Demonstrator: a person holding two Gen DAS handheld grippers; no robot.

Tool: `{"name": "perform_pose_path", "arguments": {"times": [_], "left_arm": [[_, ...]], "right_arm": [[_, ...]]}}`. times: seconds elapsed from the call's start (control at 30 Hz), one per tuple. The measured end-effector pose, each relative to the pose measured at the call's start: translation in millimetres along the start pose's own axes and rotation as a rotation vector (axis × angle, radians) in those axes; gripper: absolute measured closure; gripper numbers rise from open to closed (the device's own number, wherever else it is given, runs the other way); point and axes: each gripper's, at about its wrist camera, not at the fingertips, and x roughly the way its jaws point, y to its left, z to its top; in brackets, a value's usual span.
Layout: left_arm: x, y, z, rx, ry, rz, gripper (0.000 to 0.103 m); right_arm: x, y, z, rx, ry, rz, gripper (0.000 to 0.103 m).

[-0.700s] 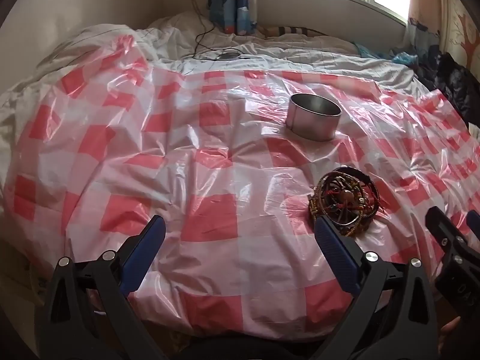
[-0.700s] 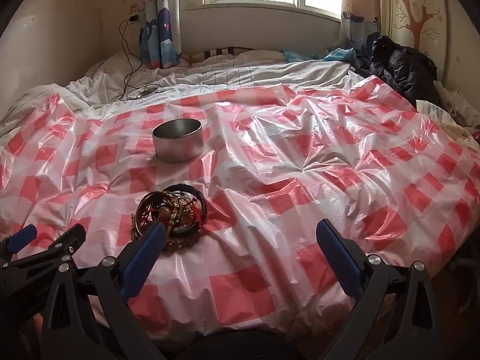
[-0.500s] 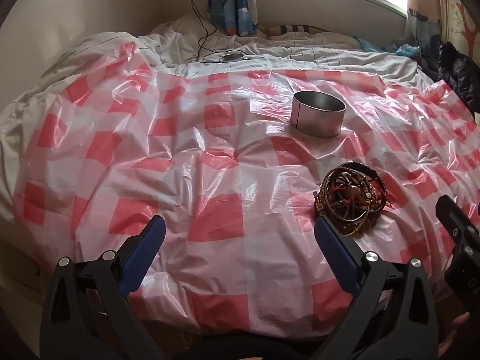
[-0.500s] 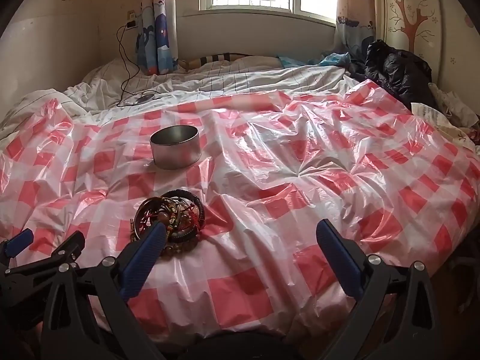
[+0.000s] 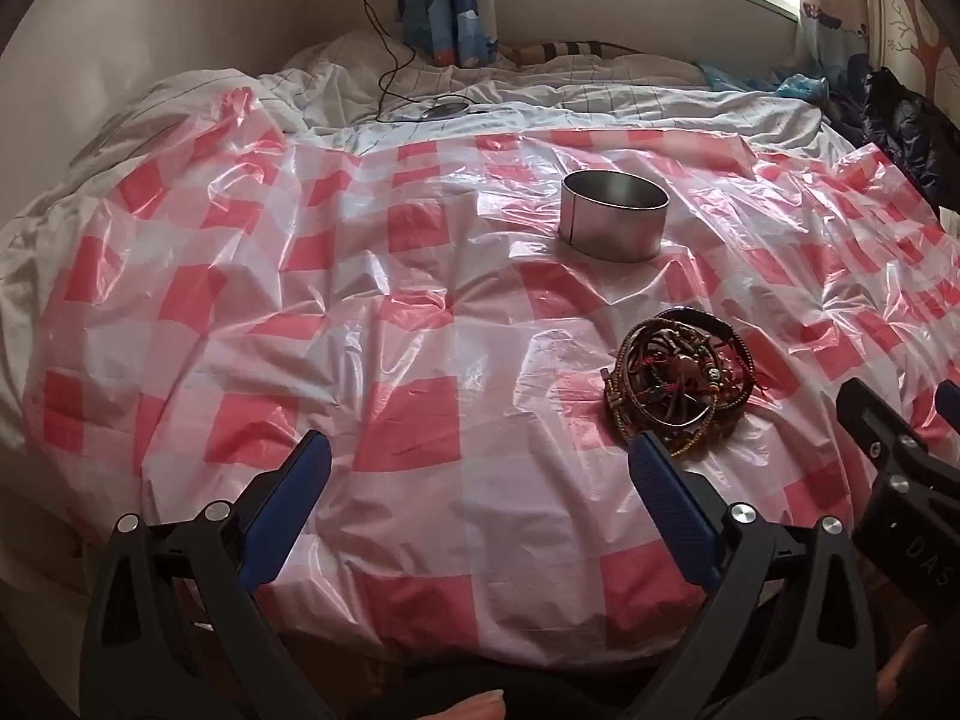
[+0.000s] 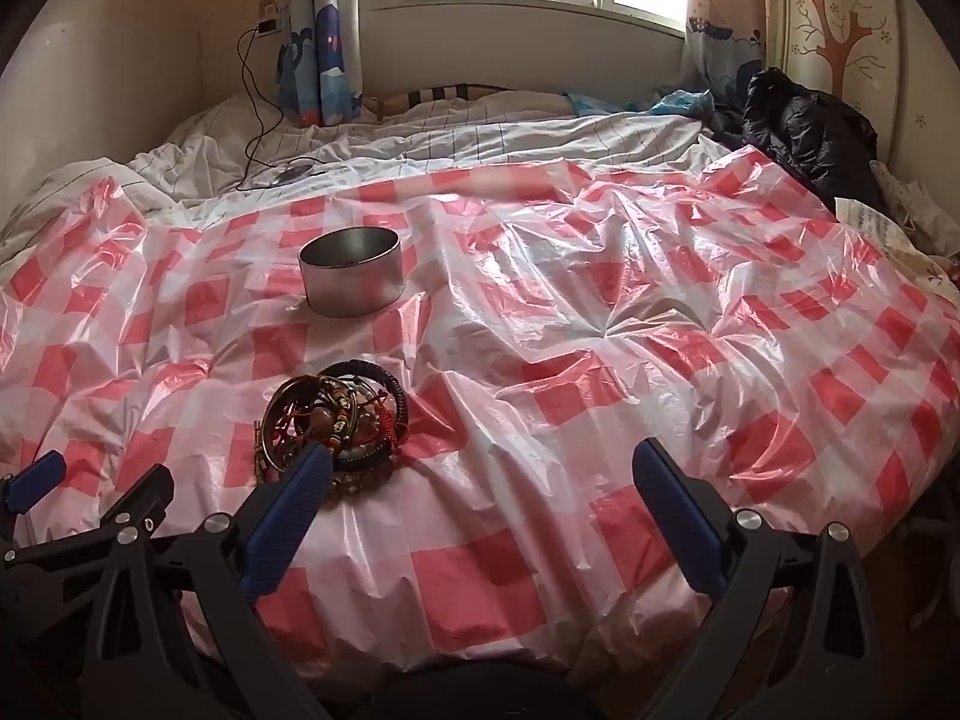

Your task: Organize jewelry

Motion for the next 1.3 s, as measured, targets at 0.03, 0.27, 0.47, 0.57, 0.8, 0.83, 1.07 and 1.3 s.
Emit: {"name": "perform_pose_path", "arguments": {"times": [0.03, 0.27, 0.47, 0.57, 0.8, 0.83, 1.07, 1.3], "left_arm": [[-1, -2, 0, 0.007, -0.002, 0.009, 0.008], [-11, -1, 2, -0.001, -0.023, 0.009, 0.008], [-18, 3, 2, 0.000, -0.026, -0.005, 0.008], [-20, 7, 1, -0.008, -0.021, -0.020, 0.008], [-23, 14, 1, -0.034, -0.035, -0.039, 0.008], [-24, 15, 0, -0.036, -0.041, -0.036, 0.008], [-22, 13, 0, -0.029, -0.051, -0.010, 0.008], [-12, 10, 0, -0.021, -0.033, 0.001, 0.008]], "right_arm": [[0, -1, 0, 0.002, 0.000, -0.001, 0.007], [-1, -4, 1, 0.013, 0.007, 0.017, 0.007], [-2, 0, -1, -0.004, 0.005, -0.001, 0.007], [-4, 4, -2, -0.024, 0.002, -0.009, 0.007], [-5, 9, -1, -0.050, 0.009, 0.015, 0.007], [-5, 7, -1, -0.041, 0.010, 0.032, 0.007], [7, -2, -1, -0.001, 0.079, 0.152, 0.007], [-1, 5, -5, -0.015, 0.025, 0.086, 0.007]]}}
